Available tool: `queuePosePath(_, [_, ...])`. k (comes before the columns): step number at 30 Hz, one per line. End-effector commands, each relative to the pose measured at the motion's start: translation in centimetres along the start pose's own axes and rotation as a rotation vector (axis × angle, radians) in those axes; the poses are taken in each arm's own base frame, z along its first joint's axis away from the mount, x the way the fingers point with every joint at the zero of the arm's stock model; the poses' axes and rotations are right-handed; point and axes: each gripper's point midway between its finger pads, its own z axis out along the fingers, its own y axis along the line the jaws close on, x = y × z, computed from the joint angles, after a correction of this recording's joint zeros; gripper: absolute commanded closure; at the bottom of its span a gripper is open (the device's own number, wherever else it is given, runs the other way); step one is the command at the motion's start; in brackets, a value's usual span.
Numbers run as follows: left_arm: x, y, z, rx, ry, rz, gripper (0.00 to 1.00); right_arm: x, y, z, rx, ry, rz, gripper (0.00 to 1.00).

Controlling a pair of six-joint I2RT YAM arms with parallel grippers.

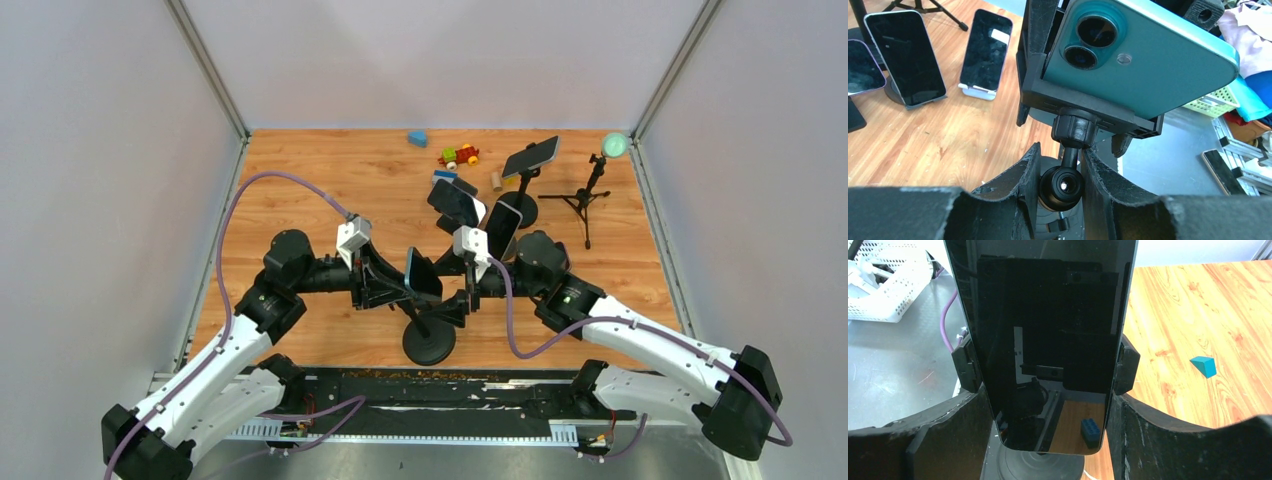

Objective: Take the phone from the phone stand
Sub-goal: Pick up the phone stand with the phone at the center of the board.

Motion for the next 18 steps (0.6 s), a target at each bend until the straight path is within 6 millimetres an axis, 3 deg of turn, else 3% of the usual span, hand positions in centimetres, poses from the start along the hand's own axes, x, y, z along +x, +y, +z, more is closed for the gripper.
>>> queuePosePath(1, [-2.7,-2.7,0.2,0.109,-0.061,0.105,1.0,-1.4,-2.9,0.7,0.14,-0.041,0.01,1.0])
queuePosePath(7, [-2.3,-3.8,0.4,0.15,-0.039,0.104,1.0,-1.7,-4.7,0.5,0.232,-0.035,0.01,1.0])
queuePosePath(12, [-2.4,-5.0,0.6,0.192,-0.033,0.113,1.0,-1.4,-4.6,0.8,0.193,0.013,-0.017,1.0])
queuePosePath(18, [-3.0,-6.9,1.2,0.255,-0.025,0.128,1.0,-0.9,-6.0,0.3,0.221,0.014,0.016,1.0])
